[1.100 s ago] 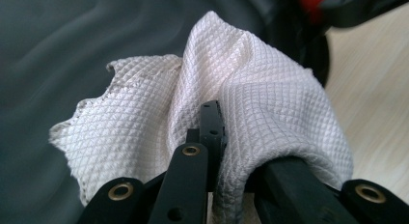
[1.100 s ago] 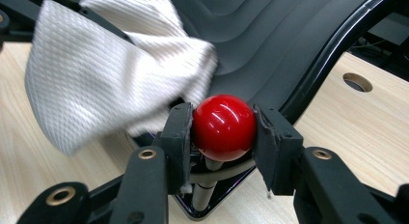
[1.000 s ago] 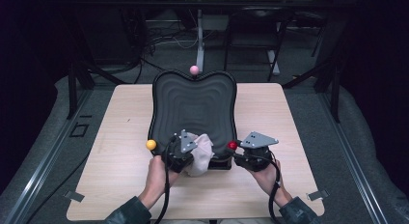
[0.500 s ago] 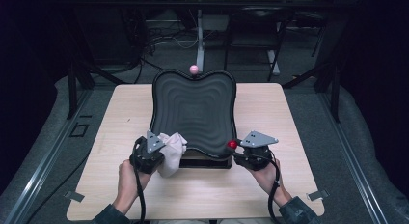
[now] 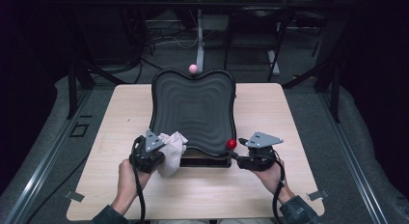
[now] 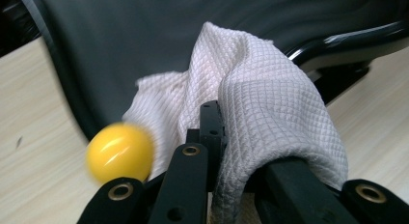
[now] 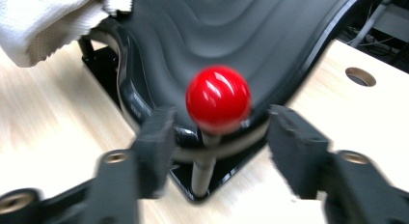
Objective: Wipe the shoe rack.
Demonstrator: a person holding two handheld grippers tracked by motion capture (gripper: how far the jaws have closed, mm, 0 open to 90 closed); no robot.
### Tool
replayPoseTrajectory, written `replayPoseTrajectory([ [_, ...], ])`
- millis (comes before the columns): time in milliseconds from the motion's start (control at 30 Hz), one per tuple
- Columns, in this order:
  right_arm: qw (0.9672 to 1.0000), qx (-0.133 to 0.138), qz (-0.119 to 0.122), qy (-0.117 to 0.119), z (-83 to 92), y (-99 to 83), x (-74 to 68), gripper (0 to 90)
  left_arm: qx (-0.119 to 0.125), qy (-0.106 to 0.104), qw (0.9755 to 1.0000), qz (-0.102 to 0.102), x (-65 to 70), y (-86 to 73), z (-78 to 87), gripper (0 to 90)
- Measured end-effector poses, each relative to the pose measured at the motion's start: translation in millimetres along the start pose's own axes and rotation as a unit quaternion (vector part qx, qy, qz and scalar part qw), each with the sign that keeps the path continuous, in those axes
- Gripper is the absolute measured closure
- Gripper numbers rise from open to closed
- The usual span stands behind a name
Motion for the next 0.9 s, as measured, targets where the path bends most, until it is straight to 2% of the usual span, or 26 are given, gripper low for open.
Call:
replayPoseTrajectory([
  [33, 1.0, -0.002, 0.0, -0.002, 5.5, -1.8, 1.0, 34.1, 0.004, -0.005, 1.0, -0.006, 4.3, 4.2, 0.1, 85.8],
  [67, 0.9999, 0.012, -0.004, -0.006, 8.4, -3.2, 2.7, 31.2, 0.008, -0.009, 0.9999, -0.008, 8.1, 7.8, -0.1, 85.8],
  [133, 0.9999, 0.007, -0.014, 0.004, 15.2, -7.2, 6.4, 24.6, 0.019, -0.024, 0.9994, -0.017, 19.9, 19.9, -2.0, 85.7],
  [200, 0.9997, -0.002, -0.022, -0.005, 17.8, -14.0, 10.1, 19.7, 0.027, -0.035, 0.9986, -0.028, 32.3, 31.1, -4.9, 85.6],
  [267, 0.9997, -0.007, -0.025, -0.003, 17.4, -21.1, 13.3, 16.5, 0.035, -0.047, 0.9975, -0.04, 45.3, 42.2, -8.3, 85.5],
  [300, 0.9994, -0.017, -0.028, -0.013, 16.5, -26.3, 15.7, 14.4, 0.038, -0.05, 0.997, -0.044, 49.9, 46.4, -9.4, 85.4],
  [367, 0.9991, -0.025, -0.033, -0.004, 16.0, -32.7, 20.2, 13.4, 0.048, -0.06, 0.9953, -0.059, 62.6, 58.7, -11.7, 85.4],
  [500, 0.9984, -0.034, -0.045, -0.003, 12.6, -41.9, 26.7, 10.4, 0.063, -0.073, 0.9925, -0.075, 80.8, 77.8, -13.3, 84.9],
  [667, 0.9981, -0.045, -0.042, -0.001, 6.5, -43.3, 24.8, 10.5, 0.082, -0.091, 0.9879, -0.095, 102.2, 100.6, -13.4, 82.9],
  [733, 0.9978, -0.052, -0.042, 0.002, 5.9, -43.4, 23.9, 10.8, 0.087, -0.093, 0.9863, -0.106, 108.1, 106.1, -14.7, 82.1],
  [833, 0.9978, -0.05, -0.044, 0.003, 5.4, -43.7, 24.3, 10.8, 0.08, -0.097, 0.9847, -0.121, 116.6, 110.6, -20.3, 81.9],
  [900, 0.9978, -0.047, -0.046, 0.006, 5.6, -44.0, 25.0, 10.8, 0.068, -0.098, 0.9846, -0.128, 120.6, 109.0, -26.6, 81.9],
])
Point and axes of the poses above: each handheld gripper's, and its own axes: z roughly backward along the jaws, y roughly out of its top, x roughly to its right, the point moved 3 cm from there along -z, roughly forward along the jaws, and after that the axes turned 14 degrees about y, right-handed, at the moved point
